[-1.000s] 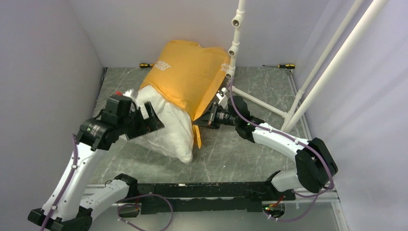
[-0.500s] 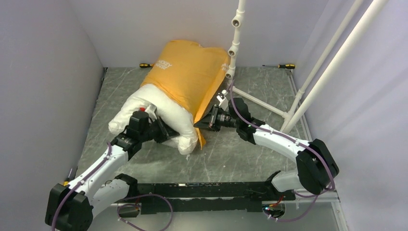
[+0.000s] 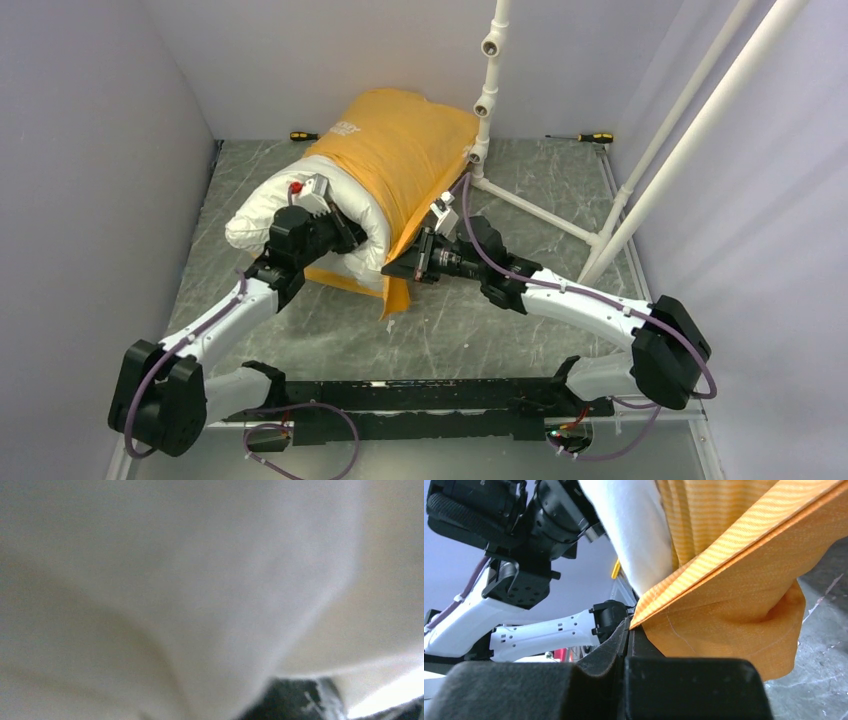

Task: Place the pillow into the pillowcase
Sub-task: Stuff the pillow into the pillowcase.

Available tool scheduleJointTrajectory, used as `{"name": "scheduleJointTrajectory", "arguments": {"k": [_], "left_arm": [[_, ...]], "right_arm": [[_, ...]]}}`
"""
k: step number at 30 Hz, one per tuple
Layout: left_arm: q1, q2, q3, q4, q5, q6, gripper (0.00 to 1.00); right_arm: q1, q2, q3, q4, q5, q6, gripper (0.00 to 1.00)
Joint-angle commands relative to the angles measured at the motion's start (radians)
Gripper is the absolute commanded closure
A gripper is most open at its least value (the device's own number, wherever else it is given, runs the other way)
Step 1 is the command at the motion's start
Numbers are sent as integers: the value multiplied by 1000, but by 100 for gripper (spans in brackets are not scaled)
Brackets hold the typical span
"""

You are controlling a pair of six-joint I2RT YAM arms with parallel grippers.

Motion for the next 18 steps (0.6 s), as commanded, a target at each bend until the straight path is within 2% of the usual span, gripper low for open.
{"name": "scheduleJointTrajectory", "arguments": {"k": [1,5,8,18], "left_arm": [[11,98,94,442,-172,102,100],[5,237,71,629,-158,99,100],[-29,329,92,732,-201,140,100],[-52,435,249,728,-317,325,100]], "right_arm": [[156,-48,87,163,-300,34,100],[179,-68,146,178,-308,27,100],[199,-70,204,160,-315,22,100],[275,-83,348,131,-337,-6,100]]}}
